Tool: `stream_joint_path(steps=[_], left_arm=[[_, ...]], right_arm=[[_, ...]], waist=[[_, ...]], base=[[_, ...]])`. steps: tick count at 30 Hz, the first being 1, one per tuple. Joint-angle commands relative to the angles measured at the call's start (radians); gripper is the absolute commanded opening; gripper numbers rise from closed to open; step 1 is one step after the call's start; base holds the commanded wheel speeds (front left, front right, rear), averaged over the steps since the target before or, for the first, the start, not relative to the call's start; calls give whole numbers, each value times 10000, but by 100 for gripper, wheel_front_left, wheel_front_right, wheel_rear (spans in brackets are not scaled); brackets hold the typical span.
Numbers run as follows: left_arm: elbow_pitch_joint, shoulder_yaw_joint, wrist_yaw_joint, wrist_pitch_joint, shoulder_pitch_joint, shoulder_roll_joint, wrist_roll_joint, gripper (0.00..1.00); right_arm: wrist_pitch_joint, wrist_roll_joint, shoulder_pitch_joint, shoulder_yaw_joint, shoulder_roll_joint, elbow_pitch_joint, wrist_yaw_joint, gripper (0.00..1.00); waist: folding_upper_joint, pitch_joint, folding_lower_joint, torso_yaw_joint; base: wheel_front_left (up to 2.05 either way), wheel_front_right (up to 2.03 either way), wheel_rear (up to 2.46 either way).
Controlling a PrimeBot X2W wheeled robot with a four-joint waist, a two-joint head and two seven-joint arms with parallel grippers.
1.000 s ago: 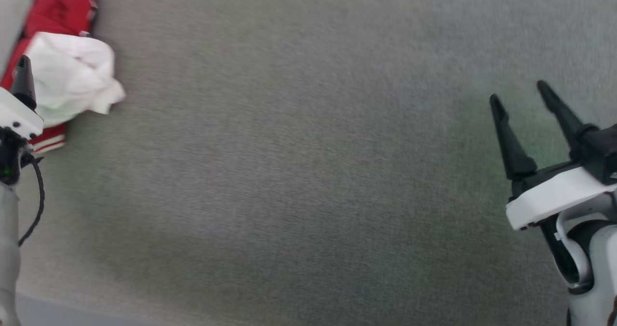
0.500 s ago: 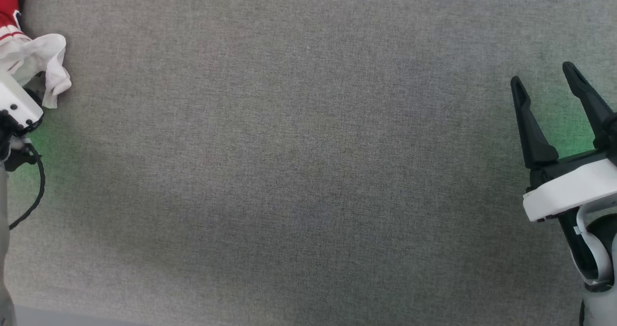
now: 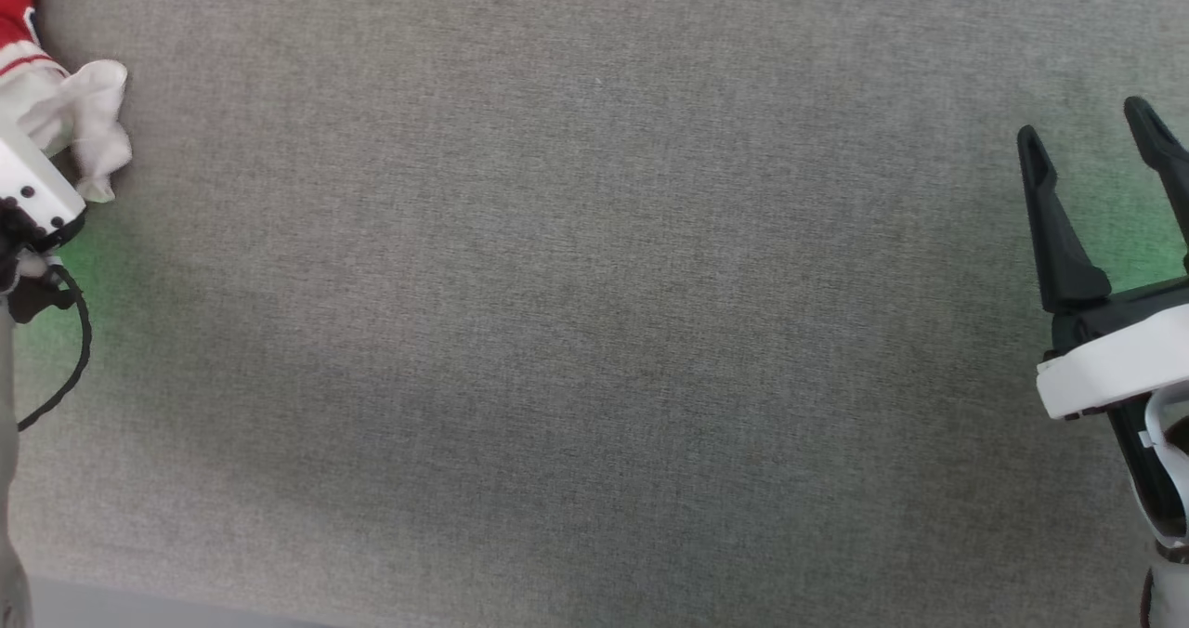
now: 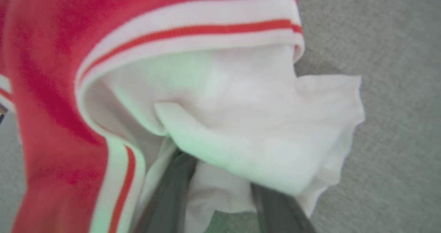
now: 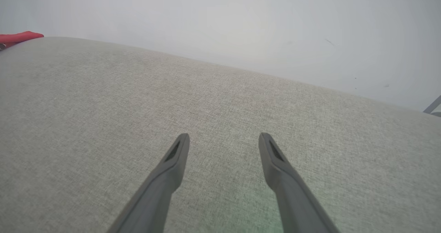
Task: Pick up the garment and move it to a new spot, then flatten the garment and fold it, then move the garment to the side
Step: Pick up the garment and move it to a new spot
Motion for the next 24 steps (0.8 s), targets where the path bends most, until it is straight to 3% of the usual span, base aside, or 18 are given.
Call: stream_joint_path(steps=[1, 9, 24], left_arm=[[638, -260, -74, 236, 919, -1003, 54, 0], [238, -432, -393, -837, 65, -250, 252, 0], [-908, -1607, -519, -2243, -1208, 1017, 1002, 0]], right_arm=[[49, -49, -9, -16, -3, -56, -1, 100], [-180, 23, -94, -14, 116, 193, 0, 100], [-1079, 279, 153, 106, 721, 1382, -1, 100]], waist=[[-1, -4, 0, 59], [-1, -562, 0, 356], [-1, -2333, 0, 597]], base=[[0, 0, 0], [0, 0, 0], [0, 0, 0]])
